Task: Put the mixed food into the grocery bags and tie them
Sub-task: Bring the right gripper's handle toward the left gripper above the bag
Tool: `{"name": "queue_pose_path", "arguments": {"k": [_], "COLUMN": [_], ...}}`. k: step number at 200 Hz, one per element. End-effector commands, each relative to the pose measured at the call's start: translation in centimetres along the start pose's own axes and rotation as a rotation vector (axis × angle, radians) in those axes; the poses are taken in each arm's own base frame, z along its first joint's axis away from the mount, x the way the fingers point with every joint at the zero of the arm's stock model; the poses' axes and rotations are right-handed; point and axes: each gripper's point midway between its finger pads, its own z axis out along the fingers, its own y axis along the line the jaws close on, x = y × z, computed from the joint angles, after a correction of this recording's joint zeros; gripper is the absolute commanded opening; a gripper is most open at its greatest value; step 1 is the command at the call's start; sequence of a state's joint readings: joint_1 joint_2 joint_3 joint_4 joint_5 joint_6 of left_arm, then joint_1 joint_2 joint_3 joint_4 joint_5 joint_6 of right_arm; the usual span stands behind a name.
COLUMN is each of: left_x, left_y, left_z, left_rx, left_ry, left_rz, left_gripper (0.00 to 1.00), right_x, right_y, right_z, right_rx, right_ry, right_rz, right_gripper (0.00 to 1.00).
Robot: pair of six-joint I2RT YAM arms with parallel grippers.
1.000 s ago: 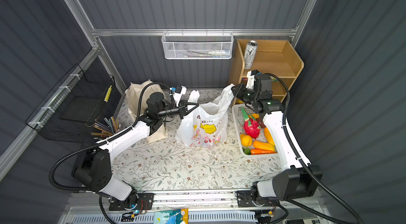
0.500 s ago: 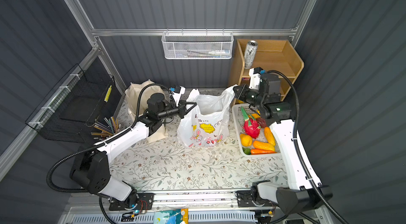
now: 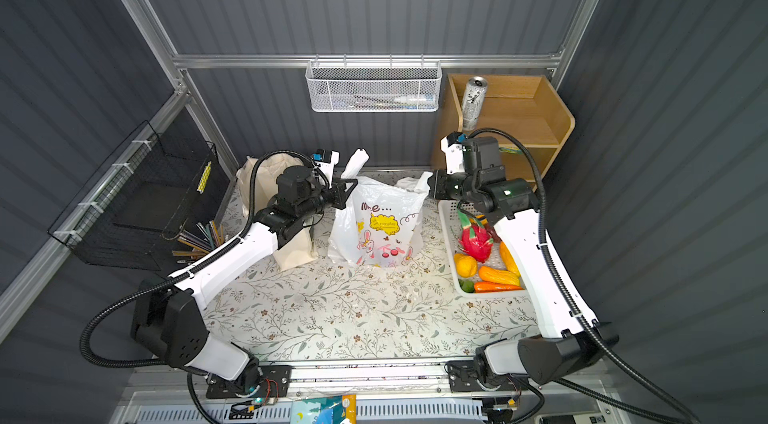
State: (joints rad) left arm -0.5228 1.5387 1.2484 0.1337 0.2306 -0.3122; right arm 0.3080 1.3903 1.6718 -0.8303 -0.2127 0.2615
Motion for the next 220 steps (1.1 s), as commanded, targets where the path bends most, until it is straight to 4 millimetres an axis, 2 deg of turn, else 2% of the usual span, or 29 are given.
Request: {"name": "queue_pose_path", "arguments": {"k": [1, 16, 23, 25, 27, 40, 60, 85, 123, 171, 198, 220], "left_x": [-0.7, -0.2, 0.8, -0.1, -0.2, 0.5, 0.3, 0.1, 2.2, 4.1, 4.9, 4.6], "left_y": [-0.9, -1.1, -1.2, -1.6, -1.8, -3.3, -4.8, -6.4, -8.6, -9.8, -10.4, -10.4], "left_z": [-0.1, 1.0, 1.6, 1.7, 1.8, 2.4, 2.6, 3.0, 3.6, 2.3, 1.1, 0.3], "left_rx": [0.028, 0.041, 0.054, 0.067, 0.071, 0.142, 0.161, 0.234, 0.359, 0.458, 0.525, 0.555], "left_ry": [0.009, 0.074, 0.128, 0.116, 0.119, 0.142, 0.086, 0.100, 0.212, 0.287, 0.303, 0.285], "left_rz": [0.000, -0.012, -0.006, 0.007, 0.015, 0.058, 0.123, 0.146, 0.186, 0.243, 0.290, 0.304], "left_gripper": [0.00, 0.00, 0.00, 0.00, 0.00, 0.00, 0.00, 0.00, 0.00, 0.00, 0.16, 0.25], "right_x": [0.0, -0.2, -0.3, -0.2, -0.3, -0.3, -0.4, 0.5, 2.5, 2.5, 2.4, 2.0], "right_y": [1.0, 2.5, 3.1, 3.3, 3.6, 4.7, 6.7, 9.2, 11.8, 12.2, 12.0, 11.8], "right_z": [-1.2, -1.3, -1.4, -1.4, -1.5, -1.4, -1.7, -1.1, 0.7, 2.3, 3.3, 3.8], "right_rx": [0.033, 0.025, 0.024, 0.021, 0.019, 0.012, -0.026, -0.099, -0.237, -0.265, -0.260, -0.258], "right_ry": [-0.003, -0.009, -0.008, -0.008, -0.008, -0.006, -0.003, 0.034, 0.109, 0.117, 0.131, 0.129], "right_rz": [-0.137, -0.215, -0.242, -0.251, -0.260, -0.304, -0.361, -0.450, -0.606, -0.681, -0.672, -0.641], "right_gripper": [0.00, 0.00, 0.00, 0.00, 0.00, 0.00, 0.00, 0.00, 0.00, 0.00, 0.00, 0.00]}}
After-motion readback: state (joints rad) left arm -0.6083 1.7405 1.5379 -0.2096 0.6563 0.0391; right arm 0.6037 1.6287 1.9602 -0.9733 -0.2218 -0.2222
